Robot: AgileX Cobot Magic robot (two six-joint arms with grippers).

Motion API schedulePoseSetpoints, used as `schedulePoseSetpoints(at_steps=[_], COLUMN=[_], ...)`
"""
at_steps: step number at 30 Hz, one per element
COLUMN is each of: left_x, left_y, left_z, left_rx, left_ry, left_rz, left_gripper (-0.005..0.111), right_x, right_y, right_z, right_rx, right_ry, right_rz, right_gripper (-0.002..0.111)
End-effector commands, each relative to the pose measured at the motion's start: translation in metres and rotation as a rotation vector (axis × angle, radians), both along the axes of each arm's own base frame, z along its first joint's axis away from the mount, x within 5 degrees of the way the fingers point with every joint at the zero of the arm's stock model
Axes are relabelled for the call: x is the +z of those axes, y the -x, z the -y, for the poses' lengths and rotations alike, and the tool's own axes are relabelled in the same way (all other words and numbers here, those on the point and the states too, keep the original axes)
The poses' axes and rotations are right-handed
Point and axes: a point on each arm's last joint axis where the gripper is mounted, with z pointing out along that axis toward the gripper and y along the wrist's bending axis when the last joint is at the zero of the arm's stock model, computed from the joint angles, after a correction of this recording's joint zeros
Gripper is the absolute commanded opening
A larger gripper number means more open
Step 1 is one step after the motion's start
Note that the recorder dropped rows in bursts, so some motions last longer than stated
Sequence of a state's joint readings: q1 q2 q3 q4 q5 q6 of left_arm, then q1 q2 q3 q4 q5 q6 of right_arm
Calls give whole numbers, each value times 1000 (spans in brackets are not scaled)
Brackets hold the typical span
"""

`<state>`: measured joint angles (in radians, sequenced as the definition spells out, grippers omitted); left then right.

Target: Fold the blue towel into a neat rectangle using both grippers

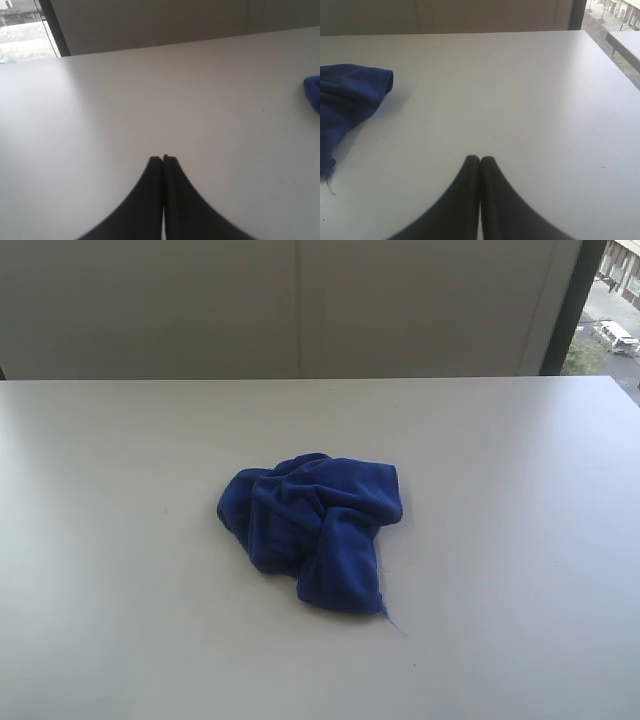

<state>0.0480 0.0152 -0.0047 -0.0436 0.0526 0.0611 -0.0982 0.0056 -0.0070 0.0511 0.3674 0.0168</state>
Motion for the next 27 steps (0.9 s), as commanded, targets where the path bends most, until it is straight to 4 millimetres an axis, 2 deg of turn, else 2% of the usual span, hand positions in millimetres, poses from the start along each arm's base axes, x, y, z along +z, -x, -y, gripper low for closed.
schedulePoseSetpoints(at_steps=[1, 10, 15, 17, 20, 24, 27], left_x=[11, 39, 41, 45, 65, 102, 120], left_y=[-1, 2, 2, 3, 7, 18, 22], left_z=[-1, -4, -5, -4, -2, -2, -1], left_rx=[12, 48, 47, 40, 27, 19, 15], left_ry=[0, -10, 64, 42, -18, 67, 144], left_rz=[134, 446, 469, 490, 525, 512, 481], left_gripper=[0, 0, 0, 0, 0, 0, 0], right_x=[-1, -1, -1, -1, -1, -1, -1], right_y=[0, 0, 0, 0, 0, 0, 0], right_z=[0, 0, 0, 0, 0, 0, 0], right_rx=[3, 3, 3, 3, 3, 3, 3], right_ry=[-1, -1, -1, -1, -1, -1, -1], right_rz=[8, 8, 8, 8, 8, 8, 8], right_gripper=[0, 0, 0, 0, 0, 0, 0])
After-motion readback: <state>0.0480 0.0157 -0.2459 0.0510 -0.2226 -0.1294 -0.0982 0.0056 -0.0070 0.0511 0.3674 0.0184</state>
